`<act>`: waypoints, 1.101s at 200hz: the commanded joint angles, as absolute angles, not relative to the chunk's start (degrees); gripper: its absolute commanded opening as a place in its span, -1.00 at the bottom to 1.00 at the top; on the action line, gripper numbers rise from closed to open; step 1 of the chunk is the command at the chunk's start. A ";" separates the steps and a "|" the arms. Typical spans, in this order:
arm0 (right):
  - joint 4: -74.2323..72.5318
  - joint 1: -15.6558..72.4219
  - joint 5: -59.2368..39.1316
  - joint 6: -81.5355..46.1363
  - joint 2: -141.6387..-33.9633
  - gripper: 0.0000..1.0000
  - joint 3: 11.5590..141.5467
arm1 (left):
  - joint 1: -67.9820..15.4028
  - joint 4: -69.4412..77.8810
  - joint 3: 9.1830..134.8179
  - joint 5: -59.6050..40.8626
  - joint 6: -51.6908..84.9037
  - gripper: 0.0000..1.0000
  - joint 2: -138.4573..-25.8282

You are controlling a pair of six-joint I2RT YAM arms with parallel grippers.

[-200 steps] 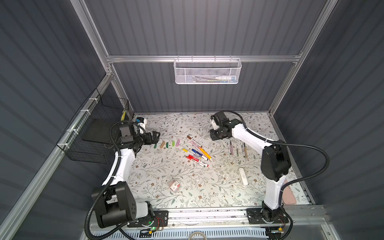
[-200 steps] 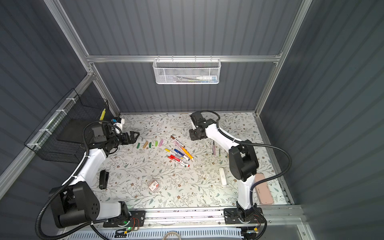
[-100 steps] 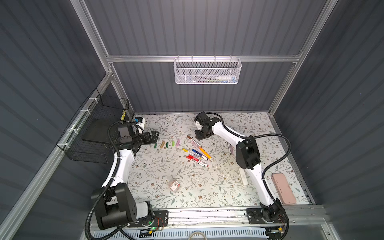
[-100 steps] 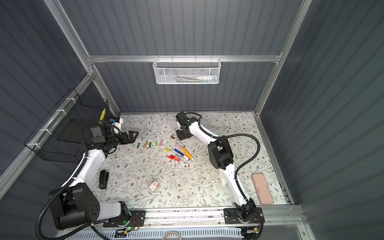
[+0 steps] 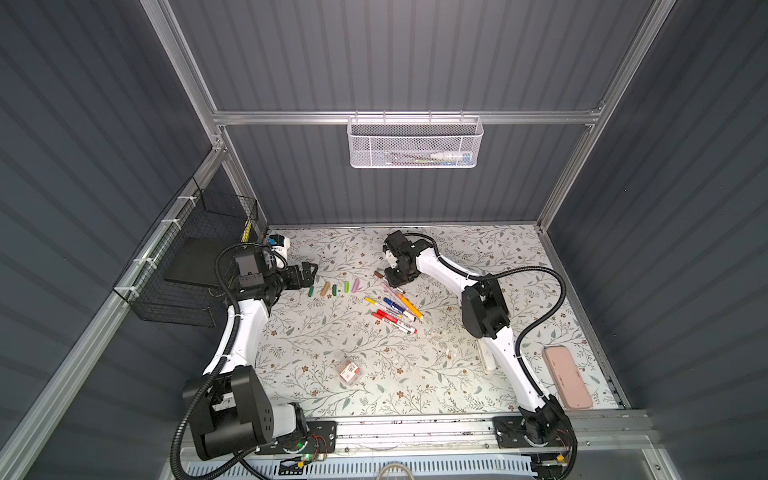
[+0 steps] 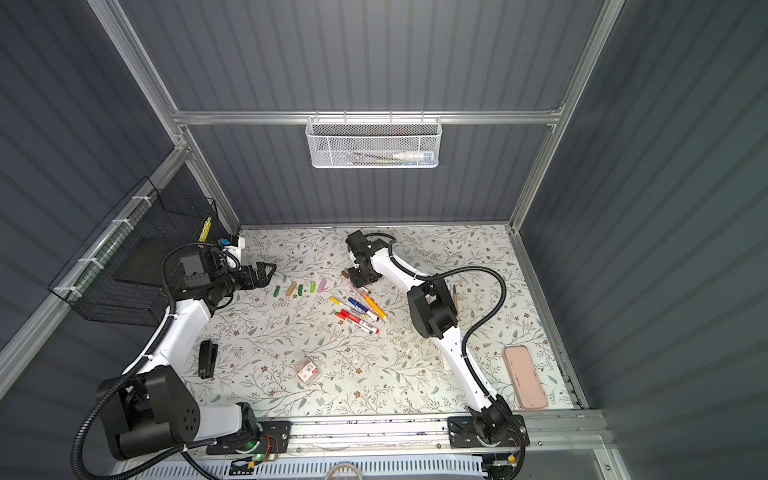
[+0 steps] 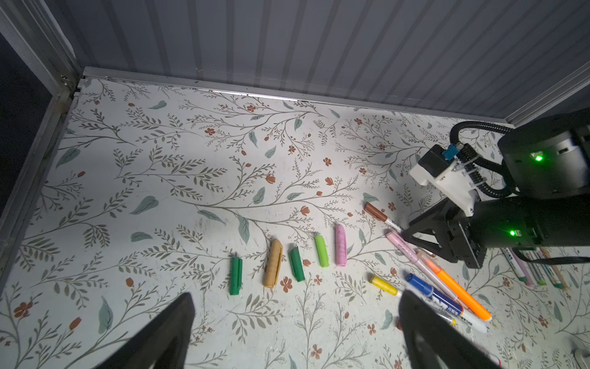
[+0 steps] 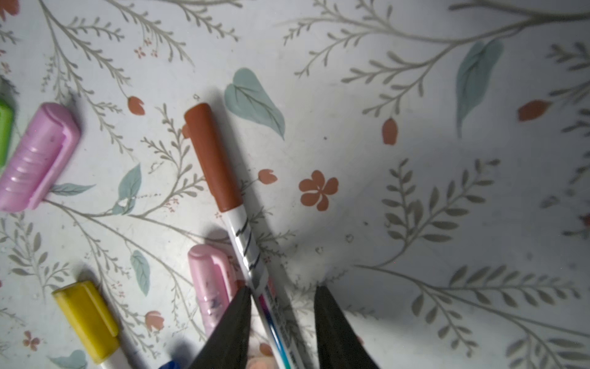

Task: Open the pen caps
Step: 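Lower the right gripper onto the brown-capped marker in the pile and grasp it, then bring the brown-capped marker toward the left gripper while the left reaches for it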

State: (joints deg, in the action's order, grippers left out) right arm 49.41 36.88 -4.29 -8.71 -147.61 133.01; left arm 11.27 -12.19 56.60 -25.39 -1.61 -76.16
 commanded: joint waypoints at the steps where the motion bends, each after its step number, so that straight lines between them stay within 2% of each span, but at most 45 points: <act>1: 52.20 37.24 -2.18 -7.60 -149.45 -0.35 134.24 | 11.67 -12.19 56.82 -26.78 -0.53 0.99 -75.50; 34: 53.90 36.62 1.19 -7.01 -150.47 -0.45 134.20 | 11.68 -12.01 56.67 -26.72 -0.24 1.00 -75.55; 79: 51.98 35.02 2.39 -6.12 -147.52 -0.81 128.90 | 11.86 -12.04 56.89 -26.84 -0.09 1.00 -75.76; 107: 49.63 32.84 1.85 -6.04 -142.98 -0.93 124.35 | 11.93 -12.15 57.30 -27.68 -0.05 1.00 -75.49; 142: 45.78 30.70 1.43 -6.20 -134.37 -0.95 117.05 | 11.95 -14.75 61.44 -33.03 1.07 1.00 -76.67; 179: 39.40 29.79 -2.78 -9.23 -124.38 -0.96 106.99 | 11.38 -13.26 67.78 -41.06 11.27 0.99 -79.46; 220: 30.57 29.97 -8.12 -13.99 -112.71 -0.96 94.45 | 6.18 -11.65 73.91 -43.63 15.50 0.99 -82.15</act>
